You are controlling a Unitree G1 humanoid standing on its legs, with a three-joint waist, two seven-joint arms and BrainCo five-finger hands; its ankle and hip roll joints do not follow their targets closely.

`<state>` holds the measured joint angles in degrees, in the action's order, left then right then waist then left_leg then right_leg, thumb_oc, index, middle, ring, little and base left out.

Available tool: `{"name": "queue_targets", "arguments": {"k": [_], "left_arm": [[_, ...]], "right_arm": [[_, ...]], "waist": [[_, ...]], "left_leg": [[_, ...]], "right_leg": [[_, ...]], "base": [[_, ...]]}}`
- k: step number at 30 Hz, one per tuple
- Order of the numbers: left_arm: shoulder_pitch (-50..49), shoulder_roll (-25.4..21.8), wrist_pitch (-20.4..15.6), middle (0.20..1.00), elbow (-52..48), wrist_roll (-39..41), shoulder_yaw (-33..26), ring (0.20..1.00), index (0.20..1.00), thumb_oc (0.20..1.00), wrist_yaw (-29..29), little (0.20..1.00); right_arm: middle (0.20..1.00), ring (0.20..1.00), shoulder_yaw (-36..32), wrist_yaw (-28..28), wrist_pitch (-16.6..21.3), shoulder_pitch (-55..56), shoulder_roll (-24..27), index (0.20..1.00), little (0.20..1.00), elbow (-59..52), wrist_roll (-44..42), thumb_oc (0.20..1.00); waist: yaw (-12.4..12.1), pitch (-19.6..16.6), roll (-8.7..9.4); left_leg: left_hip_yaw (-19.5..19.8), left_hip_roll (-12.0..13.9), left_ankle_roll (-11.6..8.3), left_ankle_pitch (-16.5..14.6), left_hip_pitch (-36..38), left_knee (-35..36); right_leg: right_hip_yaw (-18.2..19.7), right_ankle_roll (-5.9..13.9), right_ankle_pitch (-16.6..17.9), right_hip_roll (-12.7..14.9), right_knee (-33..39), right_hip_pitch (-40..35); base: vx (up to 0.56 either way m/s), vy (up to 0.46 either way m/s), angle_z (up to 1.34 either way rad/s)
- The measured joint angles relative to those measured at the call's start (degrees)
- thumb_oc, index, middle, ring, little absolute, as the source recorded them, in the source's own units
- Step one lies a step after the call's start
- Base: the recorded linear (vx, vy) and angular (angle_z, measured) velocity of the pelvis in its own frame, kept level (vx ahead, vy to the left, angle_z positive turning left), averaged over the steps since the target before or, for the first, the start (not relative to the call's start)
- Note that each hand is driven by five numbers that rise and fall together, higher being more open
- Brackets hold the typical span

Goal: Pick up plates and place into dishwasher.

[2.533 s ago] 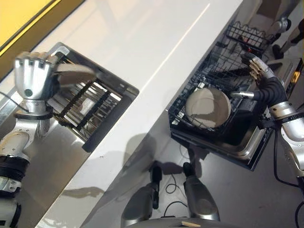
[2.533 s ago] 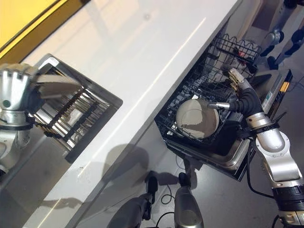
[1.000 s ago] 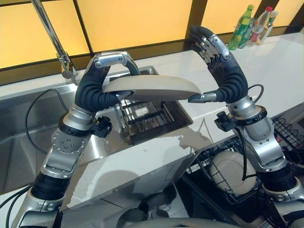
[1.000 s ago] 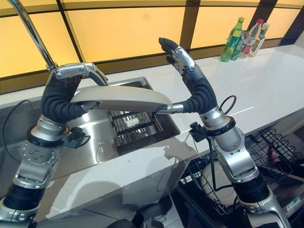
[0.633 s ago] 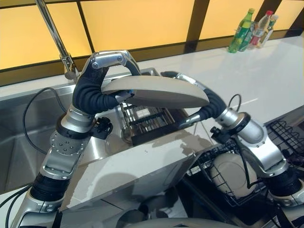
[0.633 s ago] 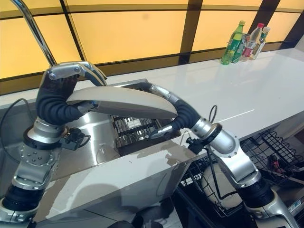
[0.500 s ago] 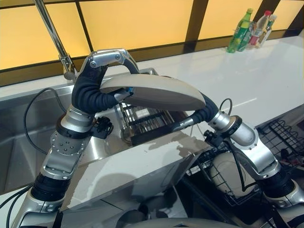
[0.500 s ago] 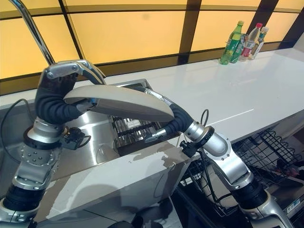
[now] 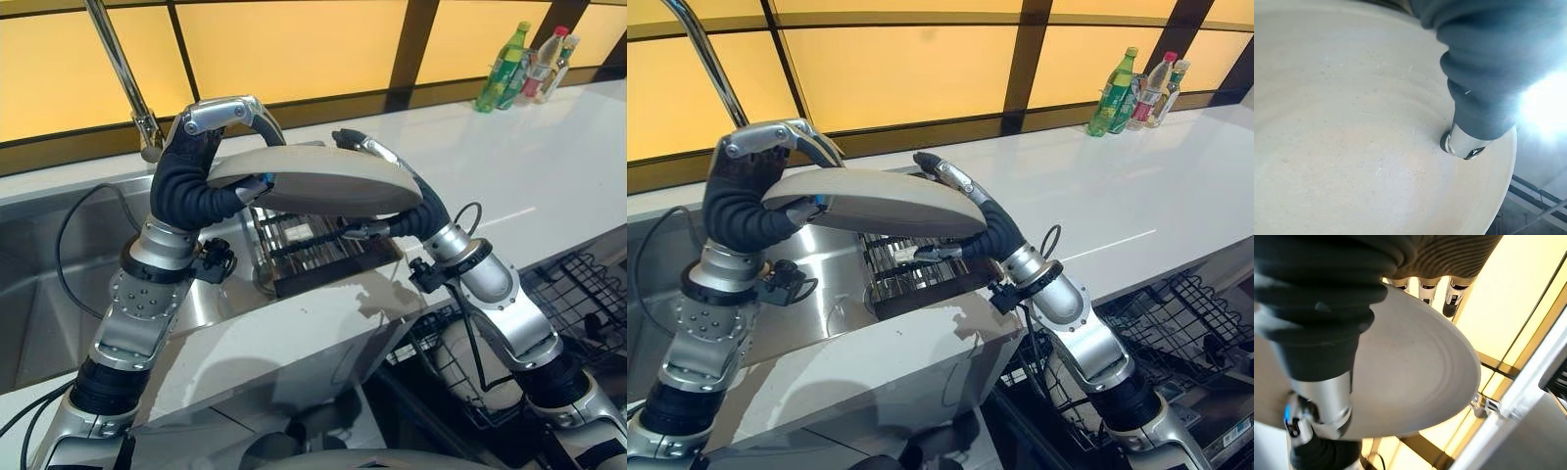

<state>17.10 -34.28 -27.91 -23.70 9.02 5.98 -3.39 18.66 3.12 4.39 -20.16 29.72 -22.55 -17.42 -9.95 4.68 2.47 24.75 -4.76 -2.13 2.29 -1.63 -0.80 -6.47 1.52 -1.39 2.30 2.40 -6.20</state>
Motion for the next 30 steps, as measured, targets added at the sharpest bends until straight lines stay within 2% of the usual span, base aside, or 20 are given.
{"name": "queue_targets", "arguments": {"k": [6, 22, 23, 24, 27, 30], "left_arm": [[0.0, 1.0, 0.1, 0.2, 0.1, 1.3, 0.1, 0.2, 0.2, 0.2, 0.2, 0.2], [0.0, 1.8, 1.4, 0.2, 0.5, 1.9, 0.0, 0.2, 0.2, 0.2, -0.2, 0.2], [0.0, 1.8, 1.7, 0.667, 0.5, 1.8, 0.0, 0.667, 0.667, 0.667, -0.5, 0.667], [-0.1, 1.7, 2.1, 1.0, 0.5, 1.7, 0.0, 1.0, 1.0, 1.0, -1.0, 1.0], [-0.6, 1.5, 2.4, 1.0, 0.5, 0.7, -1.2, 1.0, 1.0, 1.0, -4.7, 1.0], [-3.8, 1.5, 2.3, 1.0, 1.2, 0.7, -7.8, 1.0, 1.0, 1.0, -10.7, 1.0]], "right_arm": [[0.2, 0.2, -0.7, -1.1, 0.4, 0.1, -4.0, 0.2, 0.2, 0.1, -3.0, 0.2], [0.2, 0.2, -0.8, 1.2, 1.0, 0.3, -2.8, 0.2, 0.2, 0.1, -3.7, 0.2], [0.2, 0.2, -1.0, 0.9, 1.0, 0.3, -2.7, 0.2, 0.2, 0.1, -3.4, 0.2], [0.2, 0.2, -1.0, 0.4, 1.0, 0.3, -2.3, 0.2, 0.2, 0.1, -2.7, 0.2], [0.2, 0.2, -4.3, 0.0, 0.9, 2.3, -0.1, 0.2, 0.2, 0.1, 1.9, 0.2], [0.2, 0.2, -10.2, -0.1, 0.7, 6.8, 2.4, 0.2, 0.2, 0.3, 4.6, 0.2]], "waist": [[-0.3, 0.0, -0.19], [-0.1, -0.2, -0.54], [-0.1, -0.2, -0.54], [-0.1, -0.2, -0.53], [-0.1, -0.3, -0.49], [1.2, -0.3, -0.48]], "left_leg": [[-0.1, 0.0, -0.08, -0.1, 0.0, 0.3], [-1.2, 0.0, -0.01, 0.1, 0.2, 0.3], [-1.2, 0.0, -0.08, -0.1, 0.2, 0.3], [-1.3, 0.0, 0.31, -0.1, 0.2, 0.3], [-1.3, 0.0, 0.22, 0.1, 0.2, 0.3], [-2.2, 0.2, 0.31, 0.2, 0.2, 0.5]], "right_leg": [[-0.1, 0.04, -0.1, 0.1, 0.0, 0.0], [-0.5, 0.11, -0.2, 0.2, 0.0, -0.6], [-0.6, 0.11, -0.2, 0.2, 0.0, -0.7], [-0.6, 0.11, -0.2, 0.2, 0.0, -0.8], [-0.6, 0.13, -0.2, 0.3, 0.0, -0.8], [-0.6, 0.15, -0.3, 0.3, 0.0, -0.8]], "base": [[0.0, 0.0, 0.0], [0.0, -0.001, 0.01], [0.02, -0.012, 0.05], [0.0, 0.0, 0.0], [0.0, -0.01, 0.0], [0.01, -0.055, -0.01]]}}
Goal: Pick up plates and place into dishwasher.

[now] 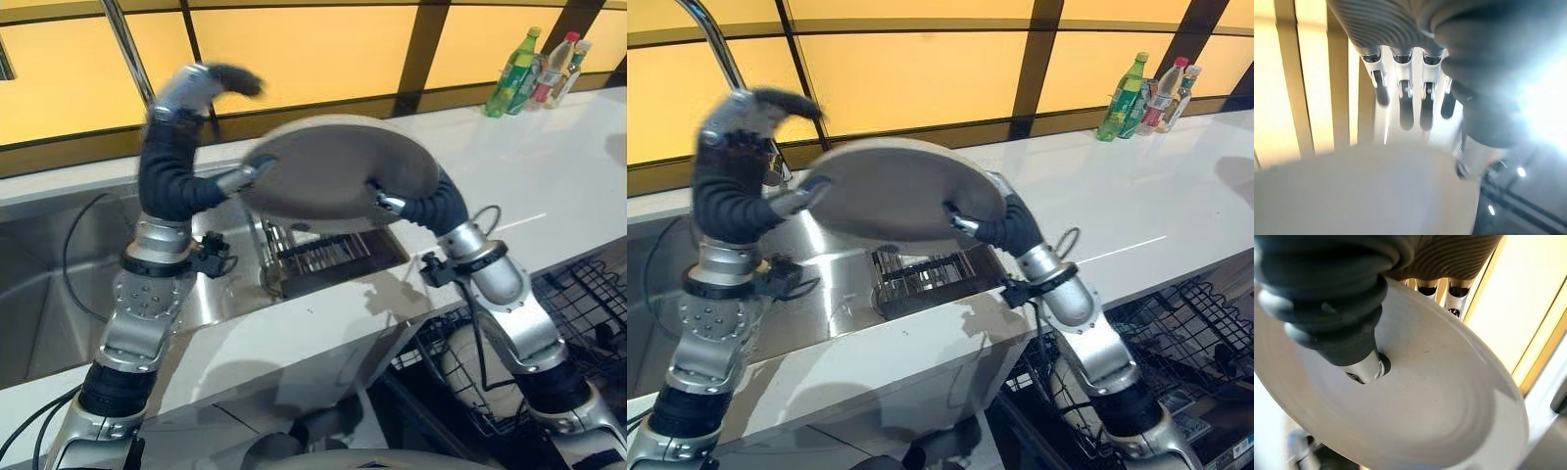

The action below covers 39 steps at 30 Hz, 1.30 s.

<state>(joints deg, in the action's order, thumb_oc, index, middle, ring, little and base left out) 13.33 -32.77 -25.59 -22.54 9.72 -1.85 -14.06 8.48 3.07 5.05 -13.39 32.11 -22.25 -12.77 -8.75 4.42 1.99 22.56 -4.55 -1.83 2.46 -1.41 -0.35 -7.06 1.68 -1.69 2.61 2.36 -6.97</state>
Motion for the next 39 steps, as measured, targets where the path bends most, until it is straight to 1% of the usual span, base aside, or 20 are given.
{"name": "queue_targets", "arguments": {"k": [3, 6, 9, 11, 13, 15, 17, 19, 21, 23, 24, 27, 28, 30, 32, 34, 36, 39], "left_arm": [[-3.1, 0.2, 0.0, 1.0, 2.3, 0.0, -6.7, 1.0, 1.0, 1.0, -6.4, 1.0], [-5.2, 0.3, 0.1, 1.0, 3.1, -0.2, -11.1, 1.0, 1.0, 1.0, -10.9, 1.0], [-5.9, 0.3, 0.2, 1.0, 4.3, -0.2, -13.6, 1.0, 1.0, 1.0, -13.3, 1.0], [-7.3, 0.3, 0.3, 1.0, 4.3, -0.4, -15.5, 1.0, 1.0, 1.0, -14.1, 1.0], [-9.1, 0.3, 0.7, 1.0, 4.6, -0.5, -16.8, 1.0, 1.0, 1.0, -14.5, 1.0], [-10.7, 0.3, 1.1, 1.0, 4.7, -0.4, -17.5, 1.0, 1.0, 1.0, -14.5, 1.0], [-11.1, 0.3, 1.5, 1.0, 5.1, -0.4, -17.4, 1.0, 1.0, 1.0, -14.3, 1.0], [-11.3, 0.3, 1.5, 1.0, 6.1, -0.4, -17.5, 1.0, 1.0, 1.0, -14.1, 1.0], [-12.4, 0.3, 1.6, 1.0, 6.6, -0.4, -17.5, 1.0, 1.0, 1.0, -14.0, 1.0], [-13.6, 0.3, 1.8, 1.0, 6.9, -0.5, -17.4, 1.0, 1.0, 1.0, -14.1, 1.0], [-13.7, 0.3, 1.8, 1.0, 7.4, -0.5, -17.4, 1.0, 1.0, 1.0, -14.4, 1.0], [-13.5, 0.3, 1.8, 1.0, 8.7, -2.3, -16.9, 1.0, 1.0, 1.0, -17.5, 1.0], [-13.3, 0.3, 1.8, 1.0, 8.7, -2.7, -16.2, 1.0, 1.0, 1.0, -19.1, 1.0], [-12.1, 0.3, 2.3, 1.0, 8.9, -4.6, -14.0, 1.0, 1.0, 1.0, -21.4, 1.0], [-10.5, 0.2, 2.5, 1.0, 9.4, -6.0, -12.3, 1.0, 1.0, 1.0, -23.7, 1.0], [-8.4, 0.2, 2.7, 1.0, 9.9, -7.0, -11.6, 1.0, 1.0, 1.0, -25.6, 1.0], [-6.0, -0.3, 3.2, 1.0, 10.8, -7.3, -10.7, 1.0, 1.0, 1.0, -27.5, 1.0], [-4.5, -1.5, 3.8, 1.0, 11.8, -8.5, -10.1, 1.0, 1.0, 1.0, -29.3, 1.0]], "right_arm": [[0.2, 0.2, -7.0, -0.6, -0.2, 4.8, 2.8, 0.2, 0.2, 1.1, 2.4, 0.2], [0.2, 0.2, -12.9, -2.2, -0.4, 8.9, 4.7, 0.2, 0.2, 2.8, 3.1, 0.2], [0.2, 0.2, -16.6, -3.7, -0.4, 11.7, 4.7, 0.2, 0.2, 5.0, 3.1, 0.2], [0.2, 0.2, -18.6, -4.5, -0.5, 14.0, 4.7, 0.2, 0.2, 5.6, 3.2, 0.2], [0.2, 0.2, -20.3, -5.1, -0.7, 16.5, 4.6, 0.2, 0.2, 5.7, 4.0, 0.2], [0.2, 0.2, -22.0, -6.2, -1.0, 19.1, 4.7, 0.2, 0.2, 6.0, 6.1, 0.2], [0.2, 0.2, -23.9, -7.4, -1.8, 21.1, 4.7, 0.2, 0.2, 7.2, 7.9, 0.2], [0.2, 0.2, -24.8, -9.7, -2.4, 22.4, 4.7, 0.2, 0.2, 8.6, 10.5, 0.2], [0.2, 0.2, -25.0, -12.4, -3.3, 22.7, 4.7, 0.2, 0.2, 10.5, 13.4, 0.2], [0.2, 0.2, -25.9, -16.4, -3.6, 22.7, 4.7, 0.2, 0.2, 13.2, 15.7, 0.2], [0.2, 0.2, -26.1, -18.6, -4.1, 22.6, 4.8, 0.2, 0.2, 14.4, 16.7, 0.2], [0.2, 0.2, -26.1, -24.5, -4.1, 20.9, 5.0, 0.2, 0.2, 18.3, 18.7, 0.2], [0.2, 0.2, -25.8, -26.7, -4.2, 19.4, 5.3, 0.2, 0.2, 19.8, 19.4, 0.2], [0.2, 0.2, -25.5, -29.4, -4.2, 16.2, 6.2, 0.2, 0.2, 22.6, 19.6, 0.2], [0.2, 0.2, -23.2, -33.0, -4.3, 12.6, 7.7, 0.2, 0.2, 25.9, 20.9, 0.2], [0.2, 0.2, -21.0, -36.2, -4.6, 9.5, 8.9, 0.2, 0.2, 28.2, 21.7, 0.2], [0.2, 0.2, -18.7, -38.7, -5.2, 6.8, 9.4, 0.2, 0.2, 29.9, 21.7, 0.2], [0.2, 0.2, -16.5, -41.8, -5.5, 4.3, 9.4, 0.2, 0.2, 30.4, 21.9, 0.2]], "waist": [[0.8, 0.0, -0.02], [2.4, -0.1, 0.04], [3.4, -0.2, -0.13], [4.8, -0.4, -0.24], [5.3, -0.8, -0.5], [6.5, -1.1, -0.6], [6.7, -1.1, -0.61], [6.9, -1.2, -0.74], [7.9, -1.1, -0.9], [8.0, -0.8, -1.57], [8.1, -0.5, -2.19], [8.3, -0.2, -4.17], [8.3, 0.4, -5.04], [8.7, 2.4, -6.74], [9.3, 4.9, -8.01], [9.3, 7.7, -8.45], [9.3, 10.7, -8.33], [9.3, 14.0, -8.17]], "left_leg": [[-1.5, 0.5, 0.02, 0.0, 0.8, 0.5], [-2.3, 0.9, 0.02, 0.0, 1.2, 1.0], [-3.6, 1.4, 0.0, 0.0, 2.1, 1.8], [-4.2, 1.8, 0.01, 0.0, 2.5, 2.2], [-5.3, 2.2, 0.04, 0.1, 3.1, 2.8], [-6.0, 2.3, 0.04, 0.1, 3.2, 2.9], [-7.3, 2.6, 0.01, 0.0, 3.7, 3.2], [-8.1, 3.2, -0.2, -0.1, 3.8, 3.3], [-8.4, 3.4, -0.31, -0.2, 3.7, 3.4], [-9.3, 3.8, -0.37, -0.2, 3.6, 3.3], [-9.6, 3.9, -0.38, -0.2, 3.2, 3.1], [-10.4, 4.2, -0.65, -0.1, -1.1, 2.2], [-10.7, 4.2, -0.73, 0.4, -3.6, 1.5], [-10.9, 4.3, -0.9, 1.4, -6.1, 1.6], [-10.9, 4.5, -1.17, 2.2, -8.1, 1.6], [-11.1, 4.9, -1.59, 2.7, -10.0, 1.4], [-11.2, 5.4, -2.07, 3.1, -11.7, 1.1], [-11.2, 5.7, -2.62, 3.5, -13.5, 0.9]], "right_leg": [[0.9, -0.05, 0.0, -0.1, 0.0, -0.1], [1.7, -0.09, 0.0, -0.3, 0.0, 0.0], [3.2, -0.19, 0.0, -0.5, 0.0, 0.0], [3.6, -0.21, 0.0, -0.6, 0.0, -0.1], [4.7, -0.23, 0.0, -0.7, 0.1, 0.1], [5.0, -0.23, 0.0, -0.7, 0.2, 0.1], [6.0, -0.39, 0.1, -0.9, 0.3, 0.0], [6.7, -0.38, 0.1, -1.3, 0.4, 0.3], [7.1, -0.44, 0.1, -1.5, 0.4, 0.7], [8.0, -0.62, 0.3, -1.6, 0.2, 1.5], [8.3, -0.63, 0.4, -1.9, 0.2, 2.0], [9.4, -0.63, 1.1, -2.0, -1.0, 6.9], [9.8, -0.64, 1.8, -2.2, -1.3, 9.5], [10.1, -0.81, 3.3, -2.3, -0.6, 11.8], [10.1, -0.66, 4.1, -2.4, -0.5, 13.8], [10.2, -0.86, 5.0, -2.8, -0.5, 15.9], [10.2, -1.24, 5.7, -3.4, -0.6, 17.6], [10.2, -1.72, 6.3, -4.0, -0.7, 19.5]], "base": [[0.01, -0.061, -0.14], [0.01, -0.07, -0.14], [0.0, -0.069, -0.22], [0.02, -0.085, -0.19], [0.02, -0.106, -0.22], [0.03, -0.105, -0.16], [0.03, -0.116, -0.2], [0.03, -0.119, -0.21], [-0.01, -0.114, -0.14], [-0.06, -0.088, -0.19], [-0.13, -0.067, -0.23], [-0.2, -0.038, -0.2], [-0.28, -0.039, -0.2], [-0.21, -0.056, -0.11], [-0.18, -0.06, -0.06], [-0.15, -0.09, -0.13], [-0.09, -0.082, -0.07], [-0.06, -0.044, -0.04]]}}
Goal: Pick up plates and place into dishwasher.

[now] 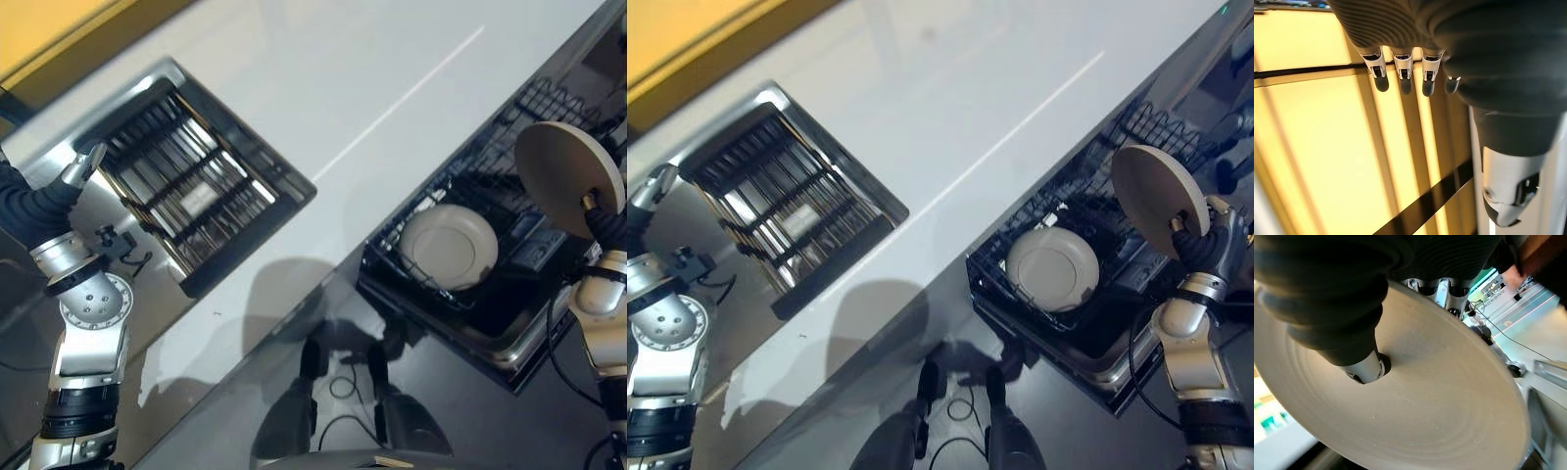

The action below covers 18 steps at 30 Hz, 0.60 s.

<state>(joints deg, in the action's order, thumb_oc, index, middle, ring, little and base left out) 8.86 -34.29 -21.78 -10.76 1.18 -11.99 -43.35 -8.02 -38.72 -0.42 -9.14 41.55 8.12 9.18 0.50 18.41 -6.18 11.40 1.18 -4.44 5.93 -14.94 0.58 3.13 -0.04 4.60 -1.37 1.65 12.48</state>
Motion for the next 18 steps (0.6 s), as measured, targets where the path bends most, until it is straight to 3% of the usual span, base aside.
{"name": "queue_targets", "arguments": {"k": [2, 11, 18], "left_arm": [[1.1, -0.7, 0.0, 1.0, 0.4, -0.4, 0.2, 1.0, 1.0, 1.0, -0.9, 1.0], [6.1, -4.2, 0.4, 1.0, 1.3, -0.5, 2.2, 1.0, 1.0, 1.0, -3.0, 1.0], [9.3, -6.9, 2.5, 1.0, 2.0, -0.4, 3.3, 1.0, 1.0, 1.0, -3.0, 1.0]], "right_arm": [[0.2, 0.2, 0.3, -2.0, -0.4, -1.6, 0.0, 0.2, 0.2, 0.7, 1.0, 0.2], [0.2, 0.2, 5.8, -6.5, -2.8, -9.0, 0.7, 0.2, 0.2, 5.9, 2.1, 0.2], [0.2, 0.2, 11.2, -1.5, -3.7, -16.0, 6.1, 0.2, 0.2, 9.3, 6.0, 0.2]], "waist": [[-0.1, 2.4, -0.05], [-1.5, 6.0, -0.16], [-2.1, 6.3, -0.22]], "left_leg": [[0.1, 0.2, -0.14, 0.1, -0.5, 0.0], [1.1, 0.3, -0.34, 0.3, -4.0, -0.2], [1.5, -0.1, -0.29, 0.6, -5.0, -0.4]], "right_leg": [[-0.1, -0.37, 0.2, -0.2, 0.0, 0.4], [-1.2, -0.7, 0.5, -0.3, -0.3, 3.6], [-2.1, -0.57, 0.4, 0.0, -0.5, 4.3]], "base": [[-0.06, -0.03, 0.01], [-0.02, -0.047, 0.05], [0.01, -0.034, 0.06]]}}
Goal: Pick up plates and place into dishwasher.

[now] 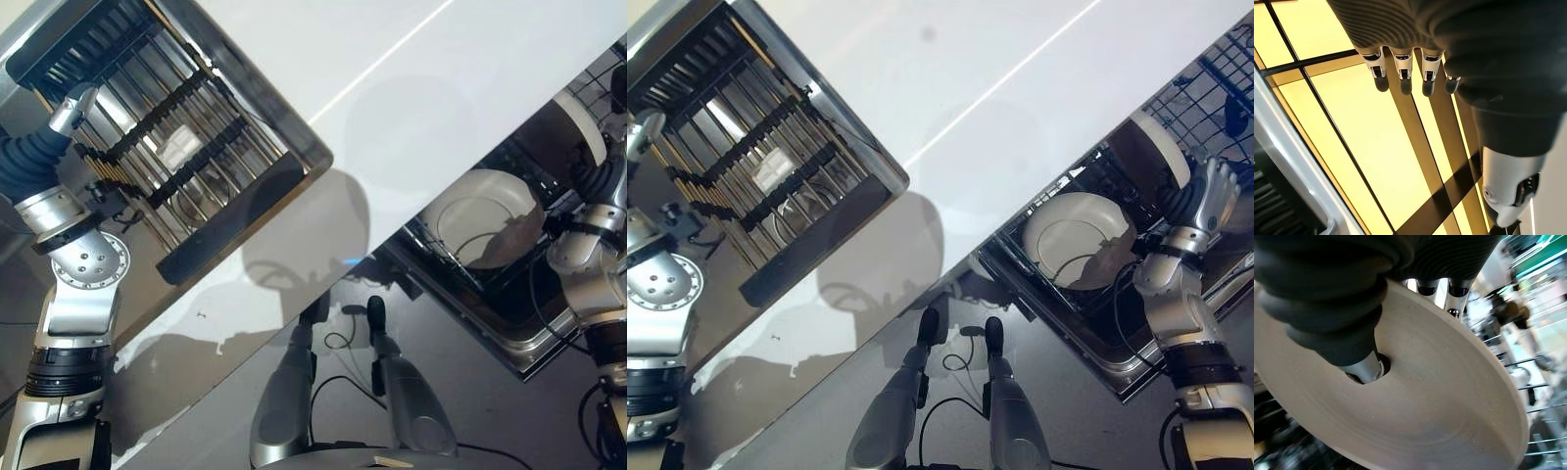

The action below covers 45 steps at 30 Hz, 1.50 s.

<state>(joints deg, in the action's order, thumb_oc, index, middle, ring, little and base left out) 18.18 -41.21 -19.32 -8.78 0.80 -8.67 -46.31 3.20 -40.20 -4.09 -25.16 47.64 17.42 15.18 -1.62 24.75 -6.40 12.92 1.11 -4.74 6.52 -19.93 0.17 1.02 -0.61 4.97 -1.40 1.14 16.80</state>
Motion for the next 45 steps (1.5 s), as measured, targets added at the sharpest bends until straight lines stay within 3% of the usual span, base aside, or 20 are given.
{"name": "queue_targets", "arguments": {"k": [4, 9, 12, 17, 24, 25, 26, 45], "left_arm": [[0.6, -0.5, 0.0, 1.0, 0.8, 0.0, 0.3, 1.0, 1.0, 1.0, 0.2, 1.0], [1.2, -2.1, 1.1, 1.0, 1.1, 0.1, 0.8, 1.0, 1.0, 1.0, 1.0, 1.0], [2.2, -2.4, 1.4, 1.0, 1.1, 0.1, 0.9, 1.0, 1.0, 1.0, 1.3, 1.0], [4.5, -2.9, 2.1, 1.0, 1.3, 0.1, 3.5, 1.0, 1.0, 1.0, 1.5, 1.0], [4.6, -5.0, 2.5, 1.0, 1.3, 0.8, 3.7, 1.0, 1.0, 1.0, 1.6, 1.0], [4.6, -5.0, 2.5, 1.0, 1.3, 1.2, 3.9, 1.0, 1.0, 1.0, 1.7, 1.0], [4.6, -5.0, 2.5, 1.0, 1.3, 1.2, 4.1, 1.0, 1.0, 1.0, 1.8, 1.0], [4.4, -5.0, 2.8, 1.0, 1.3, 2.8, 4.8, 1.0, 1.0, 1.0, 3.0, 1.0]], "right_arm": [[0.2, 0.2, 2.1, 5.6, -0.1, -1.8, 3.0, 0.2, 0.2, 4.2, 3.0, 0.2], [0.2, 0.2, 3.6, 10.2, -3.6, -4.4, 4.2, 0.2, 0.2, 7.6, 2.1, 0.2], [0.2, 0.2, 4.4, 9.1, -6.0, -6.4, 3.5, 0.2, 0.2, 13.3, -3.4, 0.2], [0.2, 0.2, 4.3, 3.9, -6.0, -11.3, 1.2, 0.2, 0.2, 23.8, -14.5, 0.2], [0.2, 0.2, 4.4, 3.7, -6.3, -12.0, 1.7, 0.2, 0.2, 25.3, -16.6, 0.2], [0.529, 0.529, 4.4, 3.7, -6.3, -12.1, 1.8, 0.529, 0.529, 25.4, -16.6, 0.529], [1.0, 1.0, 4.4, 3.7, -6.3, -12.0, 1.8, 1.0, 1.0, 25.4, -16.6, 1.0], [1.0, 1.0, 4.3, 6.2, -8.8, -5.0, -1.6, 1.0, 1.0, 21.0, -16.3, 1.0]], "waist": [[-1.1, 0.1, 0.09], [-1.0, 0.3, 0.52], [-1.1, 0.4, 0.57], [-2.4, 0.4, 0.57], [-2.4, 0.4, 0.57], [-2.4, 0.4, 0.57], [-2.5, 0.4, 0.57], [-2.3, 0.4, 0.41]], "left_leg": [[0.0, 0.0, 0.0, 0.0, 0.0, -0.1], [0.0, -0.1, 0.0, 0.0, -0.3, -0.5], [0.3, -0.2, -0.05, 0.0, -0.9, -1.0], [0.8, -0.3, -0.12, 0.3, -1.1, -1.4], [1.4, -1.1, 0.43, 1.0, -1.8, -1.8], [1.3, -1.2, 0.53, 1.1, -1.8, -1.8], [1.3, -1.3, 0.61, 1.2, -1.8, -1.8], [1.0, -1.6, 0.68, 1.4, -2.0, -2.5]], "right_leg": [[-0.1, 0.01, 0.0, 0.0, -0.1, 0.1], [-0.4, 0.08, -0.2, 0.0, -1.0, 0.5], [-0.6, 0.11, -0.2, 0.1, -1.5, 1.1], [-1.2, 0.14, -0.7, 0.1, -3.1, 1.6], [-1.7, 0.82, -2.5, 1.2, -7.2, 3.9], [-1.6, 0.94, -2.5, 1.3, -7.5, 4.1], [-1.6, 1.04, -2.6, 1.5, -7.8, 4.2], [-1.3, 1.16, -3.2, 1.6, -10.2, 5.2]], "base": [[0.02, -0.055, 0.0], [-0.01, -0.033, 0.0], [-0.03, -0.041, 0.03], [-0.04, -0.034, 0.05], [-0.01, 0.0, 0.05], [0.0, 0.0, 0.0], [0.0, 0.0, 0.0], [0.0, 0.0, 0.0]]}}
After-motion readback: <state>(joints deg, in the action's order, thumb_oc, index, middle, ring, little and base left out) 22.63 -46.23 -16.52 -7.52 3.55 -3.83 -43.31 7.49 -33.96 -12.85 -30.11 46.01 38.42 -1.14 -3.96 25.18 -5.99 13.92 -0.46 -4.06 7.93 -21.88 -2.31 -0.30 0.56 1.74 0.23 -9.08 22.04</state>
